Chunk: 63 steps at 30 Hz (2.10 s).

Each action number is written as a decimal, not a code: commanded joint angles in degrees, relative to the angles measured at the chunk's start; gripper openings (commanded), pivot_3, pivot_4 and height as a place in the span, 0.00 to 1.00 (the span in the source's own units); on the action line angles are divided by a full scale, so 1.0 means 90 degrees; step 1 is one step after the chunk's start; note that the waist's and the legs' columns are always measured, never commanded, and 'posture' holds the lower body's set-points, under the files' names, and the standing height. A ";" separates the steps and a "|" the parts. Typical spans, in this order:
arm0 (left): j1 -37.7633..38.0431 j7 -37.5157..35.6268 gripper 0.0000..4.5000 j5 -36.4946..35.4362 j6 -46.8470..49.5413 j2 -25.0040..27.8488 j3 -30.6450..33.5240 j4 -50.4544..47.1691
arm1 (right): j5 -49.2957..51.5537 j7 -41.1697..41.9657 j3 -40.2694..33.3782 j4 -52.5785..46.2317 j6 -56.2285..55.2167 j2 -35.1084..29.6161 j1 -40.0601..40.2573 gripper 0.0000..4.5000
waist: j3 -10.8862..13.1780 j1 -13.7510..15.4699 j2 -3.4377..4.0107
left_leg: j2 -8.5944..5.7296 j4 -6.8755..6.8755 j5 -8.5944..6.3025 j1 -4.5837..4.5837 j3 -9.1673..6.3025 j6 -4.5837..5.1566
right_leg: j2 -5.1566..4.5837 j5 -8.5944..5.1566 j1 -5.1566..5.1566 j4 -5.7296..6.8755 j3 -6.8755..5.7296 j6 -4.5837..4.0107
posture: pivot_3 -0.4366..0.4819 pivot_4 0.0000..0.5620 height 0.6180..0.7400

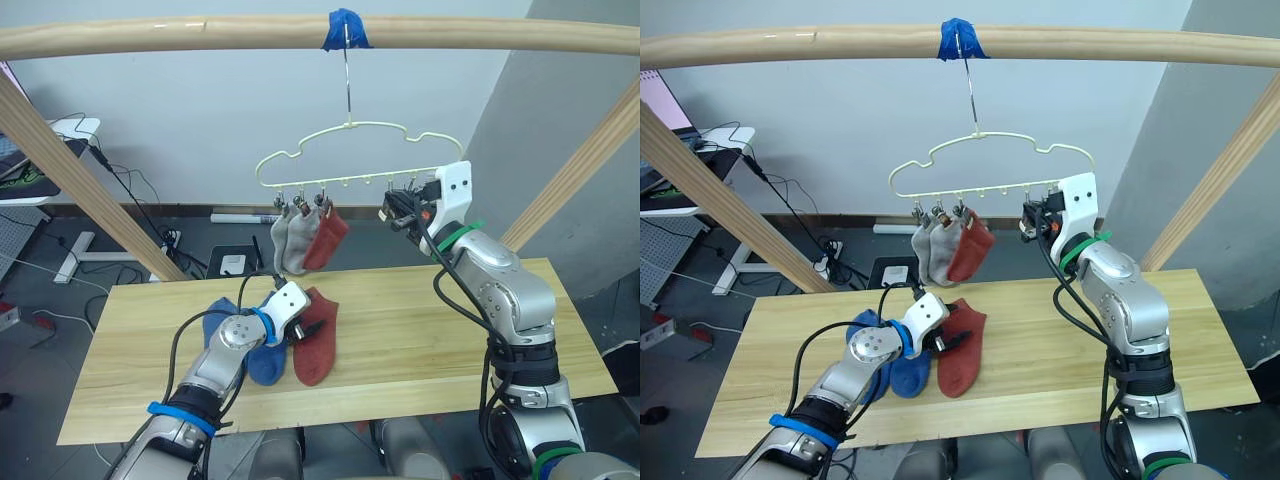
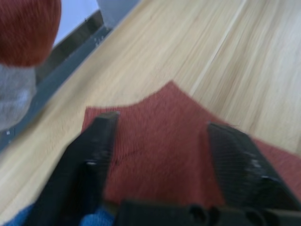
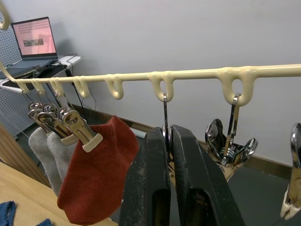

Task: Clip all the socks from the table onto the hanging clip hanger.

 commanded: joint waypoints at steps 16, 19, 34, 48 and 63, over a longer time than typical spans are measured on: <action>0.0213 -0.1033 0.99 0.0115 0.0925 -0.0092 -0.0505 0.0116 | 0.0149 -0.0146 -0.0004 -0.0572 0.0192 0.0135 0.0087 0.00 | -0.0048 -0.0137 0.0020 | 0.0000 0.0000 0.0000 0.0006 -0.0001 0.0000 | 0.0001 0.0001 0.0003 0.0005 0.0000 -0.0001 | 0.28 0.28 1.00; 0.0345 -0.1052 0.99 0.0196 0.0786 -0.0007 -0.0541 -0.0054 | 0.0132 -0.0170 0.0036 -0.0587 0.0175 0.0213 0.0134 0.00 | -0.0082 -0.0143 0.0031 | 0.0000 0.0000 0.0000 0.0008 -0.0001 0.0000 | 0.0001 0.0000 0.0005 0.0006 0.0000 0.0001 | 0.29 0.25 1.00; 0.0811 -0.0847 0.11 0.0091 -0.0058 0.0407 -0.0323 -0.0606 | 0.0060 -0.0028 -0.0073 -0.0174 -0.0126 0.0146 0.0083 0.00 | -0.0118 -0.0120 0.0037 | 0.0000 0.0003 0.0004 0.0011 -0.0001 0.0006 | 0.0002 0.0000 0.0003 0.0017 0.0001 0.0003 | 0.33 0.28 1.00; 0.1085 -0.1214 0.01 -0.2273 0.1149 -0.0135 0.0748 -0.2768 | 0.0749 -0.0137 -0.0556 -0.0513 0.0809 0.0103 0.0067 0.00 | -0.0117 -0.0094 0.0037 | 0.0000 0.0006 0.0004 0.0007 -0.0004 0.0006 | 0.0001 0.0001 0.0005 0.0018 0.0001 0.0000 | 0.31 0.31 1.00; 0.0149 0.0093 0.01 -0.2365 0.2174 -0.1099 0.0829 -0.3153 | 0.2577 -0.1266 -0.1847 -0.1078 0.3244 0.0534 -0.0455 0.00 | -0.0098 -0.0106 0.0052 | 0.0000 0.0012 0.0004 0.0005 -0.0005 0.0007 | 0.0012 -0.0004 0.0006 0.0017 0.0009 0.0007 | 0.30 0.37 1.00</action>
